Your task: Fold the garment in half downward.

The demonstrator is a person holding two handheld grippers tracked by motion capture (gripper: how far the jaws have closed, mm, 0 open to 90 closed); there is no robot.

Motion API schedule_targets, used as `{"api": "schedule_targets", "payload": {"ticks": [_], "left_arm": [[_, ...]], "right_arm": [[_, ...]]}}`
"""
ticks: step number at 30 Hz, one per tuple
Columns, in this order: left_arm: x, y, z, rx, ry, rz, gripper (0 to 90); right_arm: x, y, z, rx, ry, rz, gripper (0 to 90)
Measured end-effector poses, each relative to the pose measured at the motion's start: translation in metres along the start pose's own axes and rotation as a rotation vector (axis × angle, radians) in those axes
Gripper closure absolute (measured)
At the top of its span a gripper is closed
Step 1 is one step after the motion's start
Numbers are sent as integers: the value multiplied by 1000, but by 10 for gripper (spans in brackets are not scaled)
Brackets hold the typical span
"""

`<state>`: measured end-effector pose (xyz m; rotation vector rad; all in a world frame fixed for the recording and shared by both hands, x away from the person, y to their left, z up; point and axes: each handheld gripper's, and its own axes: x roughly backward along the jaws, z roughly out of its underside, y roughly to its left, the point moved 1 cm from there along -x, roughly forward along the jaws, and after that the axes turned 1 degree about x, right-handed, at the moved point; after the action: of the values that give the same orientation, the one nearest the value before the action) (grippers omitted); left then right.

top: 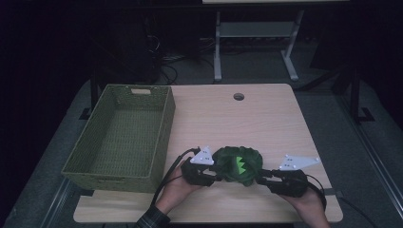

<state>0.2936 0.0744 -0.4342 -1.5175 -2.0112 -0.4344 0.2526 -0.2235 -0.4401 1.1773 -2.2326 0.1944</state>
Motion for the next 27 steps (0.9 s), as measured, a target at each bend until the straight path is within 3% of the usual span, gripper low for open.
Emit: {"api": "schedule_targets", "payload": {"ticks": [5,7,11,15,20,27], "left_arm": [[16,0,-5,17,-49,-4,640],[17,4,-10,15,-60,-25,696],[8,13,-19,29,-67,-22,850],[-10,19,-23,36,-32,-24,896],[-32,25,-8,46,63,-64,897],[-45,29,4,53,107,-77,897]], "right_arm": [[15,3,-3,6,-32,7,640],[16,1,-7,3,-42,17,663],[7,-6,-17,13,-43,23,793],[-11,-11,-20,10,4,14,892],[-31,-18,-12,5,82,29,899],[-45,-18,-4,12,150,50,899]]}}
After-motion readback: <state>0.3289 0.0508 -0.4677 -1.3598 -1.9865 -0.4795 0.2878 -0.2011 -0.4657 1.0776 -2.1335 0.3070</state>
